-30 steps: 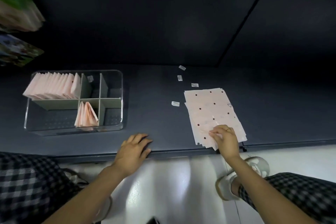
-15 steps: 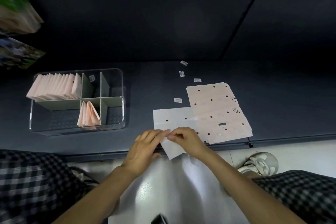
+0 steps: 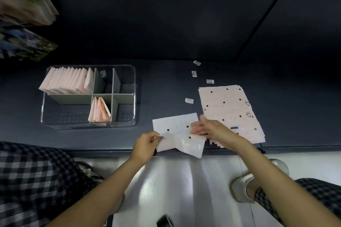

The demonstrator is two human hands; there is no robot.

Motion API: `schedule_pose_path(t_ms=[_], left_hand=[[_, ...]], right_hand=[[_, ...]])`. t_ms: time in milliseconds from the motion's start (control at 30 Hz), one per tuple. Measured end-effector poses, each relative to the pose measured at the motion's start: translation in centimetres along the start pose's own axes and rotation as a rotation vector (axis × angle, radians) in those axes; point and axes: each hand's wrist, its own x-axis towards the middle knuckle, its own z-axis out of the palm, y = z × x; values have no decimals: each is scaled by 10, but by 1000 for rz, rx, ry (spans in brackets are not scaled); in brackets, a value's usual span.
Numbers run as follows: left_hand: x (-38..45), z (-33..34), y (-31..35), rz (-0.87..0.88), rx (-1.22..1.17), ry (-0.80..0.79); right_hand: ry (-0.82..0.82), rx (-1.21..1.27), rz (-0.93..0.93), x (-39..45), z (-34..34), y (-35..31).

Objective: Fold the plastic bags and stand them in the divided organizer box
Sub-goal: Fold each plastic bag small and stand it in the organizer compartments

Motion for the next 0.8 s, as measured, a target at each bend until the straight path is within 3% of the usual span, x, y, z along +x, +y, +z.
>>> schedule_pose_path(t_ms=[133, 333, 433, 500, 600, 667, 800], left_hand=[[13, 0, -4, -90, -56, 4], [19, 5, -7, -136, -43, 72], [12, 6, -2, -69, 51, 133], [3, 7, 2, 4, 97, 257], [-15, 8, 3, 275, 318, 357], [-22, 13, 1, 500, 502, 250], [-22, 27, -16, 552, 887, -113]], right_hand=[[-96, 152, -49, -7, -22, 13], [-88, -64, -18, 1, -14, 20], [89, -128, -31, 13, -3, 19], [241, -223, -25, 24, 4, 19], [349, -415, -20, 33, 10, 15], [384, -471, -15, 38, 12, 14], [421, -482, 6, 45, 13, 15]])
